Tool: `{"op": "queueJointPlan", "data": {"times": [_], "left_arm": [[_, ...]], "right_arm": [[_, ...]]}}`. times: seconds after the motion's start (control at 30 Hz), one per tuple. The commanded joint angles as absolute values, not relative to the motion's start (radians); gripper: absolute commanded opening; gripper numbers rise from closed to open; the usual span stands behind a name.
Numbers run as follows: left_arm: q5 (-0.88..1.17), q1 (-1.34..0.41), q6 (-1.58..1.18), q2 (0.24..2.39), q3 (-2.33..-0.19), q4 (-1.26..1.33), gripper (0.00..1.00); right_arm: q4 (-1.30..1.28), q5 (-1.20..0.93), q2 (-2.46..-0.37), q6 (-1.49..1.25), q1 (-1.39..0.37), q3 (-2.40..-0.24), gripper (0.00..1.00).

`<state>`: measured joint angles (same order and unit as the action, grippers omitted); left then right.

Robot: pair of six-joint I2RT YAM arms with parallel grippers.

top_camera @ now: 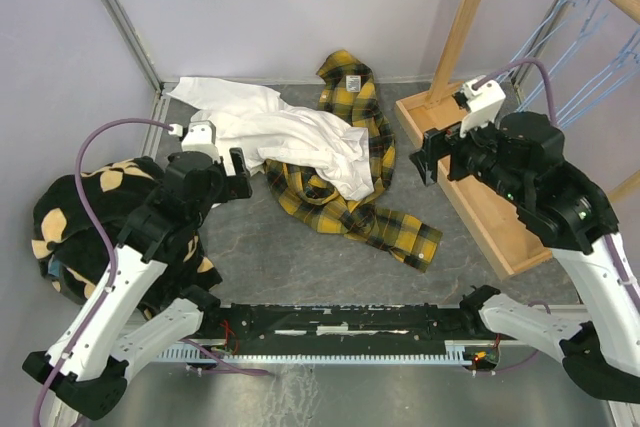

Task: Place the shirt on the hanger

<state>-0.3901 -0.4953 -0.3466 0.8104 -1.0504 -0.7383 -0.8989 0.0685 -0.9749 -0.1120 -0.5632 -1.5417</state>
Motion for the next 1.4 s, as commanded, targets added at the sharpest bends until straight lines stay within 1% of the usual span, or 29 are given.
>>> {"op": "queueJointPlan", "data": {"times": [0.0, 0.3, 0.43, 0.67, 0.8, 1.07, 1.23, 1.37], "left_arm": [[-0.397, -0.499, -0.395, 0.806, -1.01, -0.705, 0.99], [-0.397, -0.499, -0.388, 0.801, -0.973, -0.679, 1.0], [-0.396, -0.5, -0.388, 0.8, -0.961, -0.677, 1.0], [-0.391, -0.499, -0.39, 0.792, -0.959, -0.645, 1.0], [-0.383, -0.499, -0.39, 0.803, -0.96, -0.636, 1.0], [-0.372, -0.499, -0.37, 0.816, -0.942, -0.634, 0.99], [-0.367, -0.499, -0.364, 0.816, -0.94, -0.62, 0.99], [-0.358, -0.499, -0.36, 0.822, -0.939, -0.621, 0.99]], "right_arm": [[-0.837, 0.097, -1.001, -0.137, -0.615, -1.522, 0.99], [-0.847, 0.282, -1.123, -0.23, -0.776, -1.456, 0.99], [-0.845, 0.306, -1.184, -0.287, -0.825, -1.422, 0.99], [-0.918, 0.384, -1.332, -0.363, -0.857, -1.438, 0.99], [-0.976, 0.536, -1.413, -0.476, -0.857, -1.458, 0.99], [-0.97, 0.52, -1.562, -0.451, -0.839, -1.455, 0.99], [-0.9, 0.377, -1.628, -0.437, -0.787, -1.439, 0.99], [-0.809, 0.278, -1.663, -0.451, -0.726, -1.419, 0.96]]}}
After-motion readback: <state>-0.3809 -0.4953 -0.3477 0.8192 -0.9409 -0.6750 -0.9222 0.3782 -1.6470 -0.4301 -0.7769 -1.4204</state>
